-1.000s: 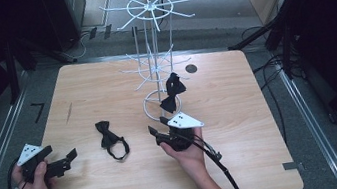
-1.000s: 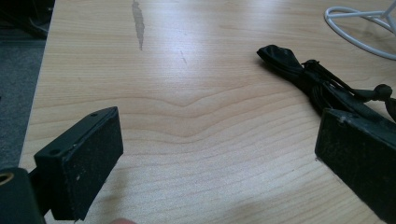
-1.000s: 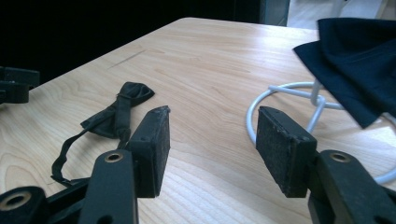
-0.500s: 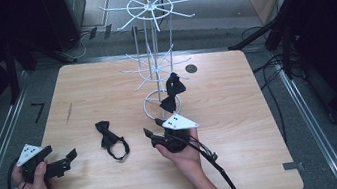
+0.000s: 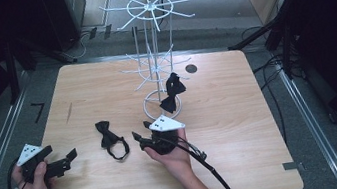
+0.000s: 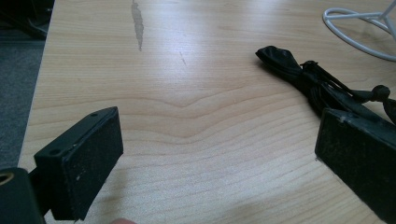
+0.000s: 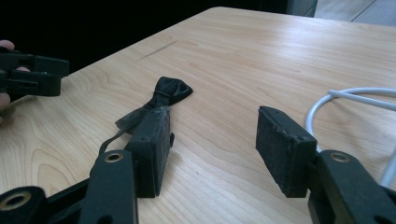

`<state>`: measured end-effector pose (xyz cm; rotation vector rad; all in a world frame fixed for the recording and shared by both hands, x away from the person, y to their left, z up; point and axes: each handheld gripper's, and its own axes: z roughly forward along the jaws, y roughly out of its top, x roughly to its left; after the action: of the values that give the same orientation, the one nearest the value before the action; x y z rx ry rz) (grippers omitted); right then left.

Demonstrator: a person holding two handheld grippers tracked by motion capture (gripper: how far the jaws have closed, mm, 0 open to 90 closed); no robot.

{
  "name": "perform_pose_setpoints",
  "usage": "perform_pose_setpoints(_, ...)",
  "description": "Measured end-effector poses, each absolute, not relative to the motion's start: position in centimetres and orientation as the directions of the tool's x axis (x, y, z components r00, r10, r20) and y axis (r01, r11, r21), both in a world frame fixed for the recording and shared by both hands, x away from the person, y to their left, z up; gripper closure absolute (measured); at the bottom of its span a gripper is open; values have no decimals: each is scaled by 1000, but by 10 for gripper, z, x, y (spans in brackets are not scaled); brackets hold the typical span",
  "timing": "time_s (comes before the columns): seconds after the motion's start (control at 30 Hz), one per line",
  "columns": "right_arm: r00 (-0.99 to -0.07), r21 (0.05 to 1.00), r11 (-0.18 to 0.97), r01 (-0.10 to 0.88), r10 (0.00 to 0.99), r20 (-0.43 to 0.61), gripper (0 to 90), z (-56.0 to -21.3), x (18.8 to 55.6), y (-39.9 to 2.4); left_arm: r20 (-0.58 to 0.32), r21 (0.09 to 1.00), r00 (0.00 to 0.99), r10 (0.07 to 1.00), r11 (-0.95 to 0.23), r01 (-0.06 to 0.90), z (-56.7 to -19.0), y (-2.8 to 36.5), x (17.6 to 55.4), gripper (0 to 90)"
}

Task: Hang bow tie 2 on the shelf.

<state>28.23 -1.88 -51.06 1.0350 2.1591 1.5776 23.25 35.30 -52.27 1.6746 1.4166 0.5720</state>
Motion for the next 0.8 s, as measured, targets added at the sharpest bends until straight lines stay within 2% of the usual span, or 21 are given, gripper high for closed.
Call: perform_pose_setpoints(0.8,-717,855,238,461,668,201,576,-530,283,18,-174,826,255,951,0,564,-523,353,233,14)
